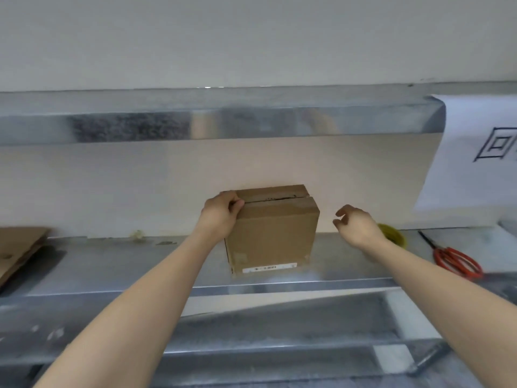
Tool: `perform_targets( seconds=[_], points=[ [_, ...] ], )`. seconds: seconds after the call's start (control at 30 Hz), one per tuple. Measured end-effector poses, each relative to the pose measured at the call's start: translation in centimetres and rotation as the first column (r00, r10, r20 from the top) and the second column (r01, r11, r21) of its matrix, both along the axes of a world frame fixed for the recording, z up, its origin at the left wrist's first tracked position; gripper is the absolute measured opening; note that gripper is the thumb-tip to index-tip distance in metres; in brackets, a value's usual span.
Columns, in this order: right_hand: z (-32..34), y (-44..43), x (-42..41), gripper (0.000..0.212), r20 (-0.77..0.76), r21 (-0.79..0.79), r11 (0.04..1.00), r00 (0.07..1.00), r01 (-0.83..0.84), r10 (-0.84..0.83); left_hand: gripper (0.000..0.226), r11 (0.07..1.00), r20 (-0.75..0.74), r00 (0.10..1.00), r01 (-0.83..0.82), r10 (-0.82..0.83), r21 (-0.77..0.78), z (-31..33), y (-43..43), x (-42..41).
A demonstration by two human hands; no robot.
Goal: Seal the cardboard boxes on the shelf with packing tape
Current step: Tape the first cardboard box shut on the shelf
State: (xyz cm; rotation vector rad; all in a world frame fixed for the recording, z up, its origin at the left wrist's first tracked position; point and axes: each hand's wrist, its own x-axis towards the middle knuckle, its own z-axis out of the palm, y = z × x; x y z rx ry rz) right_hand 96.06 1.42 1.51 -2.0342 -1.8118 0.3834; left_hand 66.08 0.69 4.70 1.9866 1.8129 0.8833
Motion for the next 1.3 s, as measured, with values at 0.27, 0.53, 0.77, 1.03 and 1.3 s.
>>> perform_targets(
  seconds=[0.27, 0.53, 0.77, 1.03, 1.3],
  points=[
    [-1.7, -1.0, 7.1, 0.028, 0.097, -0.176, 0.982, 0.994, 0.07, -0.054, 0.023, 0.998, 0.025, 0.998, 0.058, -0.058, 0.015, -0.3, 0.6, 7.8],
    [-5.0, 0.0, 11.2, 0.032, 0.234, -0.304, 0.947, 0.972, 0.101, -0.028, 0.023, 0.999, -0.018, 1.0, -0.004, 0.005, 0.052, -0.7, 1.9, 11.7],
    [-7.4, 0.4, 11.0, 0.035, 0.345, -0.317, 0.943, 0.939, 0.1, 0.016, 0.043, 1.0, -0.107, 0.994, -0.021, 0.019, -0.014, -0.3, 1.1, 12.3],
    [-5.9, 0.4, 11.1, 0.009, 0.191, -0.188, 0.976, 0.979, 0.109, -0.072, 0.093, 0.986, -0.232, 0.962, 0.123, -0.146, -0.108, -1.1, 0.7, 12.2],
    [2.3, -1.3, 6.8, 0.023, -0.344, 0.005, 0.987, 0.928, 0.158, -0.146, 0.085, 0.97, -0.283, 0.935, 0.169, -0.214, -0.175, -1.0, -0.1, 10.5]
  ],
)
